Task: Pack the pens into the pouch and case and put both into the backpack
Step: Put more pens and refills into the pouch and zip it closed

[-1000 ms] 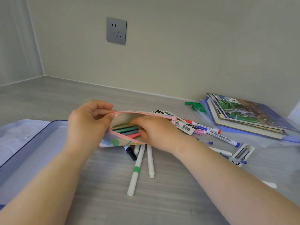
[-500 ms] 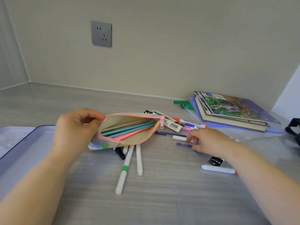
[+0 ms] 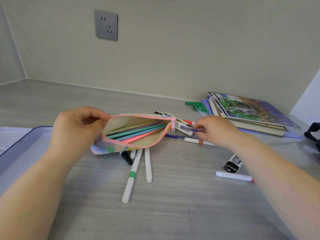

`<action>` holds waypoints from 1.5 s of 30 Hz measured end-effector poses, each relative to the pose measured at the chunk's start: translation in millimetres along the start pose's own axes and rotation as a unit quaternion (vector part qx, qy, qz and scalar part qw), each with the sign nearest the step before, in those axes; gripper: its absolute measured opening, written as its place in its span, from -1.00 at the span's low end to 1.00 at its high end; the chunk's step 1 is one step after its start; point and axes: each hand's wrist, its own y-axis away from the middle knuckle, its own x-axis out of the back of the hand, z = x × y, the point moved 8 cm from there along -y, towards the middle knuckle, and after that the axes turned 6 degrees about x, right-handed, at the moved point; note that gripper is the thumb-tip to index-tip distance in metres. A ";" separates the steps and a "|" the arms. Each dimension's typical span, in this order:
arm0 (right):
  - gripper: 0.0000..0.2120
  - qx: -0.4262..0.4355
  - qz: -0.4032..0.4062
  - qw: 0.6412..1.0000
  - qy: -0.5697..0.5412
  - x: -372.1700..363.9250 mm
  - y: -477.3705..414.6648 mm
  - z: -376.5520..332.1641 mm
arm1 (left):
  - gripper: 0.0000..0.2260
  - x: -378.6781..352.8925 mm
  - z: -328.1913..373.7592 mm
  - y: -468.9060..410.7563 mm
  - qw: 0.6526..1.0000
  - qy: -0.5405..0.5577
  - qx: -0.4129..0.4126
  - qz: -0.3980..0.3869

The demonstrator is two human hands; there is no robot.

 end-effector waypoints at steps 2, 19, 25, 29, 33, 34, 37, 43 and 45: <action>-0.81 0.004 -0.026 1.000 -0.004 -12.8 -11.4 -6.3 | -0.65 0.4 -0.8 -0.1 1.000 -0.002 0.001 0.000; -0.87 -0.018 -0.164 0.986 0.029 -41.3 -37.4 -17.9 | -0.55 -8.6 -3.0 2.4 0.999 -0.023 0.015 -0.033; -0.77 -0.015 -0.174 0.984 0.023 -37.6 -25.1 -12.8 | -0.52 -9.8 -6.0 1.9 0.998 -0.024 0.024 -0.045; -0.69 -0.030 -0.132 0.991 0.017 -9.0 -22.7 -8.0 | -0.54 -9.1 -7.9 1.6 0.998 -0.015 0.027 -0.046; -0.70 -0.055 -0.086 0.992 -0.078 19.5 -10.8 3.3 | -0.60 -9.7 -7.0 2.2 0.998 -0.021 0.029 -0.046; -0.72 -0.059 -0.072 0.989 -0.113 25.6 -6.7 4.9 | -0.59 -9.6 -6.9 2.3 0.998 -0.018 0.028 -0.045; -0.74 -0.068 0.015 0.954 -0.293 47.1 3.9 7.3 | -0.57 -10.8 -6.6 2.1 0.998 -0.006 0.031 -0.046; -0.70 -0.059 0.180 0.735 -0.651 72.0 10.6 -9.6 | -0.48 -18.4 -6.7 5.3 0.996 0.028 0.057 -0.069; -0.71 -0.078 0.140 0.696 -0.700 50.1 5.6 -31.0 | -0.47 -18.8 -5.1 7.2 0.995 0.039 0.059 -0.066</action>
